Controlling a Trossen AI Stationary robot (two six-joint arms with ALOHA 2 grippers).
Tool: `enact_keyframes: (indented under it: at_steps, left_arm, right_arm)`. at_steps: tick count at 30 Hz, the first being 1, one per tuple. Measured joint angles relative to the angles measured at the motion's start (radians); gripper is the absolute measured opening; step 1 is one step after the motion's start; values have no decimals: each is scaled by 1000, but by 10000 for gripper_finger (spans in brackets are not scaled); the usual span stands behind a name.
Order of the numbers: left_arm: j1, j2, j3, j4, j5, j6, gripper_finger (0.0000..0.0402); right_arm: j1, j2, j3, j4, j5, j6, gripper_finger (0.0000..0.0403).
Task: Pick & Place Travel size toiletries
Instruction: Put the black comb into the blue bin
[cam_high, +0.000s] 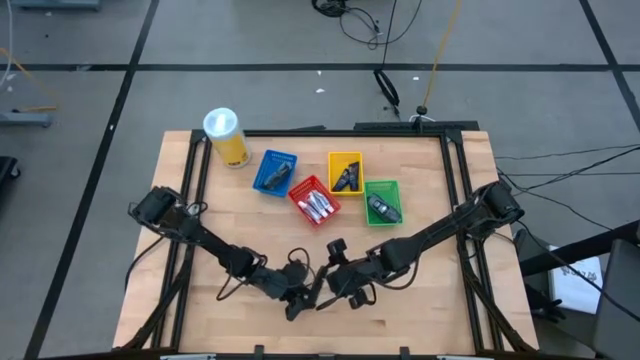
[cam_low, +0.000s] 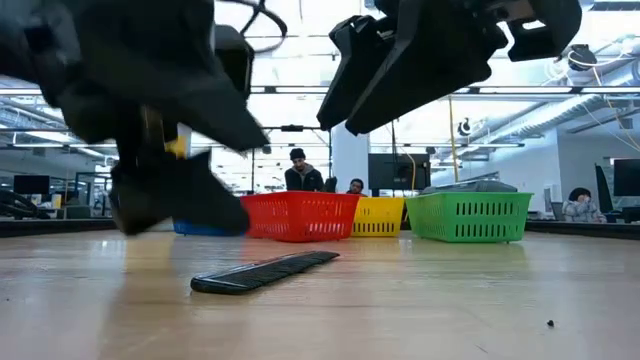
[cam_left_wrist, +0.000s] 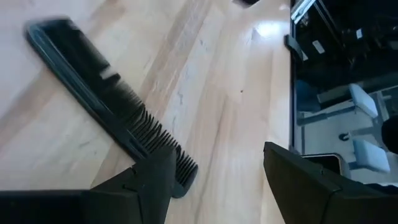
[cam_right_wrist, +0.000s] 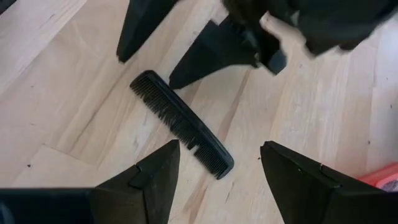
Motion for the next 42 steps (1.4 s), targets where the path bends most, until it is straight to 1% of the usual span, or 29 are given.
enact_keyframes:
  at_steps: [3, 5, 11, 14, 19, 22, 28, 31, 33, 35, 37, 39, 42]
  left_arm:
    - [6, 66, 5, 80, 44, -18, 241]
    - [14, 100, 27, 102, 63, -28, 241]
    - [25, 118, 41, 58, 116, -50, 241]
    - [27, 101, 42, -6, 178, -58, 241]
    - [42, 48, 40, -190, 320, -128, 241]
    - [50, 14, 39, -307, 342, -140, 240]
    - [76, -65, 35, -443, 340, -91, 238]
    - [98, -110, 34, -554, 349, -67, 216]
    - [112, -142, 33, -631, 349, -60, 193]
    - [124, -168, 30, -672, 351, -42, 170]
    - [132, -202, 30, -667, 357, -9, 151]
    - [136, -235, 33, -651, 357, 16, 136]
    - [138, -275, 34, -687, 326, 30, 126]
  right_arm:
    - [-5, 0, 0, 2, 0, 0, 219]
    - [-6, 0, 0, 9, 1, 0, 219]
    - [-5, 0, 0, 11, -2, 8, 219]
    - [-5, 0, 0, 9, -2, 8, 219]
    - [-5, 0, 0, 6, -2, 8, 219]
    - [-5, 0, 1, 3, -2, 8, 219]
    - [-5, 0, 1, -3, -2, 19, 219]
    - [-5, 0, 1, -3, -2, 19, 219]
    - [-5, 0, 1, -3, -3, 18, 219]
    - [-5, 0, 0, 4, -3, 17, 219]
    - [-9, -1, -25, 78, -2, -1, 219]
    - [-18, -2, -73, 196, -5, -45, 219]
    - [-42, -1, -145, 366, -7, -100, 220]
